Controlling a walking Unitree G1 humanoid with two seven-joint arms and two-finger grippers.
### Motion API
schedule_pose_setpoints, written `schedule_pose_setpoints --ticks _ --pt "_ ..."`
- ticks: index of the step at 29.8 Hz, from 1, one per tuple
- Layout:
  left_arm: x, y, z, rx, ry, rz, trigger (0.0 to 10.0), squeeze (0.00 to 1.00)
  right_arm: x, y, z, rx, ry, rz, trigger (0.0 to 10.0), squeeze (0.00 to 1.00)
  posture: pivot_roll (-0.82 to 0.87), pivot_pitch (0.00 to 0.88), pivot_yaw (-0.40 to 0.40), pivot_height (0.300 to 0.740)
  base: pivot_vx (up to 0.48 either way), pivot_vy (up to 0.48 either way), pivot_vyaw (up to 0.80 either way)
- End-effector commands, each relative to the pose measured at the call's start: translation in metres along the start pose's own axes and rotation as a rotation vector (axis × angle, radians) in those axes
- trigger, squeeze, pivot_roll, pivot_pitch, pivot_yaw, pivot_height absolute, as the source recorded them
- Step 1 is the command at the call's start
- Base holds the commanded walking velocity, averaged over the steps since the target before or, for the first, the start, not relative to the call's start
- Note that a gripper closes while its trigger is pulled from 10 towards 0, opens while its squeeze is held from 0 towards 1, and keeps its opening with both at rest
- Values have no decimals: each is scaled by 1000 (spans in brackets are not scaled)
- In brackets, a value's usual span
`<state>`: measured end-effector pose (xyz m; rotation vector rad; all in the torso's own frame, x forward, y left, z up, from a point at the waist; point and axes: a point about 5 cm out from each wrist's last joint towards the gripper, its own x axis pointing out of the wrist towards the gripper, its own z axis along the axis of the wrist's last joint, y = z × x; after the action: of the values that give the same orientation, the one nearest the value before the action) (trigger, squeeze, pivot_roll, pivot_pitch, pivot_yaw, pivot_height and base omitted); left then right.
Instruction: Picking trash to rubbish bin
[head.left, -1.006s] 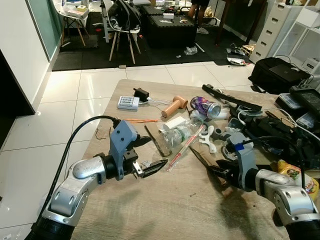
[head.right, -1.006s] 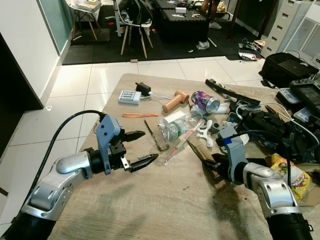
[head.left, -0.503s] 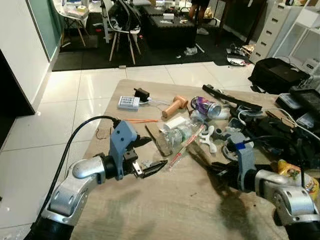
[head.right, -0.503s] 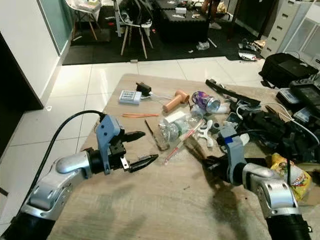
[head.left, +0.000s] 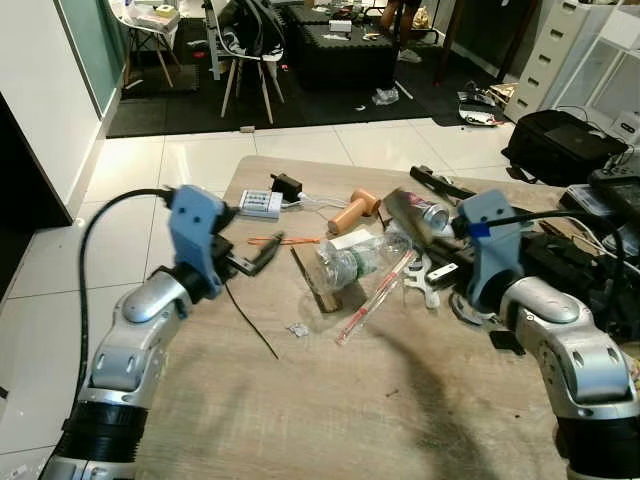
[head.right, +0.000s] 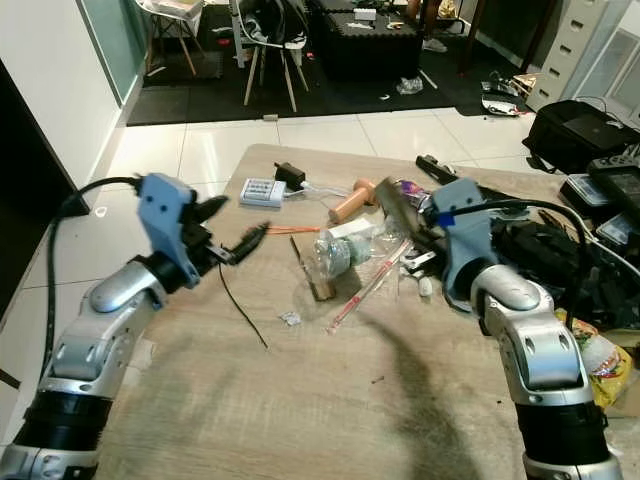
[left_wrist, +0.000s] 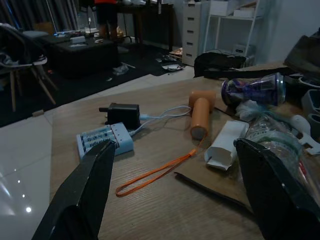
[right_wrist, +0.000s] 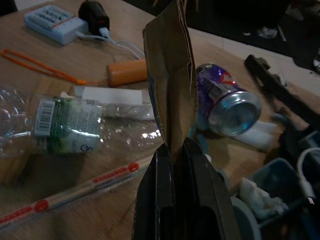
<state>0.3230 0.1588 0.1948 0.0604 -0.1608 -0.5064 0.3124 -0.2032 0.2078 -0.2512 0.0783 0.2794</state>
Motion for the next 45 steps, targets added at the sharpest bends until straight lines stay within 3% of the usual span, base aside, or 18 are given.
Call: schedule_pose_setpoints --ticks 1,8,11,15,22,45 --pt "2 1 -1 -26 1 37 10000 0 0 -1 2 13 -49 -45 10000 0 -92 89 5 740 0 0 0" --pt "1 0 -5 -38 13 88 10000 0 1 7 5 98 -164 -167 10000 0 -80 87 -2 740 0 0 0" --pt "2 -10 -9 -52 9 91 10000 0 2 15 8 21 -202 -197 10000 0 -80 84 -5 740 0 0 0" --pt "3 -17 -12 -52 13 90 10000 0 4 22 10 13 -239 -201 10000 0 -80 79 -8 740 0 0 0" --pt "5 -23 -13 -65 13 87 10000 0 5 35 2 6 -251 -182 10000 0 -78 71 -10 740 -110 0 0" --pt "8 -27 -13 -58 14 77 10000 0 6 41 -5 -1 -256 -174 10000 0 -81 59 -10 740 -339 0 0"
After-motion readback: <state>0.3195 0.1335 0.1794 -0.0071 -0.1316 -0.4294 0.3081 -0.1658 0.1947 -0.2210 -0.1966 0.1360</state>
